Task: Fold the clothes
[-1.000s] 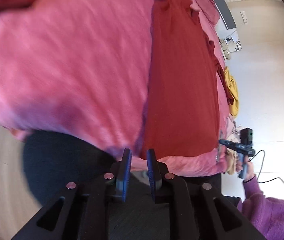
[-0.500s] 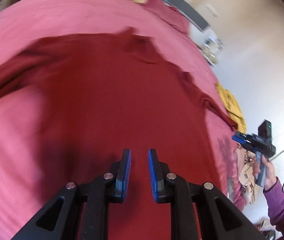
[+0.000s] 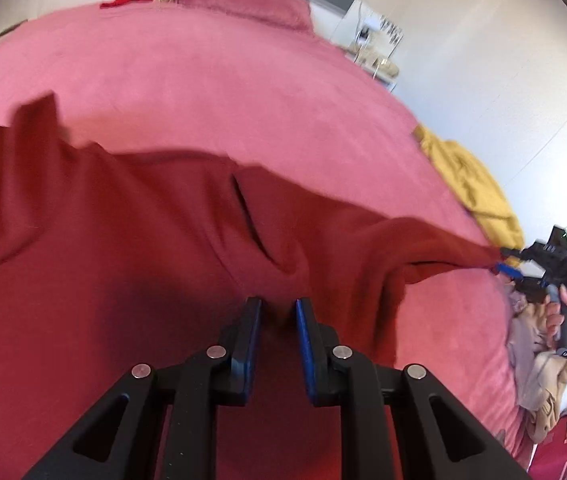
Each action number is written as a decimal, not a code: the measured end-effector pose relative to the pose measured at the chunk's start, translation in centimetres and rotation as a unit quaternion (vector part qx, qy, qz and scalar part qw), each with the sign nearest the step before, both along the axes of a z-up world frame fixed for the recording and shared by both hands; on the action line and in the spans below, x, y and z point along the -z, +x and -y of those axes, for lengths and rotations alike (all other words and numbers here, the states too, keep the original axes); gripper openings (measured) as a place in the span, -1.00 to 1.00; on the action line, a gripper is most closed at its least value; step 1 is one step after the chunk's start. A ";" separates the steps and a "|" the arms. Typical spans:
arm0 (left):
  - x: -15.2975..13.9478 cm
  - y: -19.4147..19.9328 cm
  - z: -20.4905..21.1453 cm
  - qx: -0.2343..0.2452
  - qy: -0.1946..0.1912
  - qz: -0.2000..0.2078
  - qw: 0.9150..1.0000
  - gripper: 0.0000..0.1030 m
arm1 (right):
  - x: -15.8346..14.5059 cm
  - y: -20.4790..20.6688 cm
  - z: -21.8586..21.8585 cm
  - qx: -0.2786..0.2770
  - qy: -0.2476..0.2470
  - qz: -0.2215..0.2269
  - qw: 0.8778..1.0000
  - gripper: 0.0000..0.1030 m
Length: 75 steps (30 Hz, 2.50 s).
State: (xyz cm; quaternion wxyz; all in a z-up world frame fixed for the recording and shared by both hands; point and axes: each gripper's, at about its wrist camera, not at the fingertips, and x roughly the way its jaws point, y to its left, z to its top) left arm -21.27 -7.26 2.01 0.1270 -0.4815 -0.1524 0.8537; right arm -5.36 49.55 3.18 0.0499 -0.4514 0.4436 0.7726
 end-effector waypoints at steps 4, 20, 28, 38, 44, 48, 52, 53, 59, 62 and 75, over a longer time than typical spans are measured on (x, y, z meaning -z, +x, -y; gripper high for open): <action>1.0 -0.2 0.3 -0.003 0.025 0.005 1.000 -0.64 | -0.5 -1.7 -0.1 -0.006 0.011 -0.011 1.000 -0.91; 1.0 0.7 1.1 -0.011 0.065 0.023 0.998 -0.63 | -4.0 4.2 -4.9 -0.047 0.081 0.065 0.993 -0.73; 1.6 2.5 -0.5 -0.010 0.016 -0.049 0.999 -0.63 | -3.2 1.3 -4.3 -0.115 0.144 0.077 0.980 -0.49; 2.5 3.3 1.1 -0.019 0.069 -0.076 0.995 -0.65 | -5.8 -0.6 -5.5 -0.087 0.163 0.032 0.982 -0.92; 2.5 3.7 0.8 -0.020 0.052 -0.088 0.994 -0.65 | -5.7 -2.9 -9.8 0.012 0.141 0.011 0.990 -0.87; 2.8 3.7 1.6 -0.023 0.075 -0.091 0.993 -0.67 | -5.1 -1.3 -9.3 -0.031 0.119 0.004 0.992 -0.68; 2.8 3.9 2.0 -0.025 0.084 -0.091 0.992 -0.67 | -4.5 1.0 -6.9 -0.126 0.192 0.040 0.973 -0.45; 2.8 4.0 1.9 -0.025 0.082 -0.091 0.992 -0.67 | -4.1 1.2 -6.4 -0.140 0.199 0.041 0.969 -0.44; 2.8 4.3 2.2 -0.026 0.080 -0.092 0.992 -0.67 | -2.3 0.2 -3.6 -0.180 0.216 0.027 0.959 -0.85; 2.8 4.4 2.4 -0.026 0.082 -0.092 0.992 -0.67 | -4.4 1.4 -2.7 -0.171 0.213 0.003 0.962 -0.91; 2.9 4.3 2.4 -0.027 0.095 -0.093 0.991 -0.68 | -8.5 1.6 -6.0 -0.106 0.154 0.004 0.982 -0.84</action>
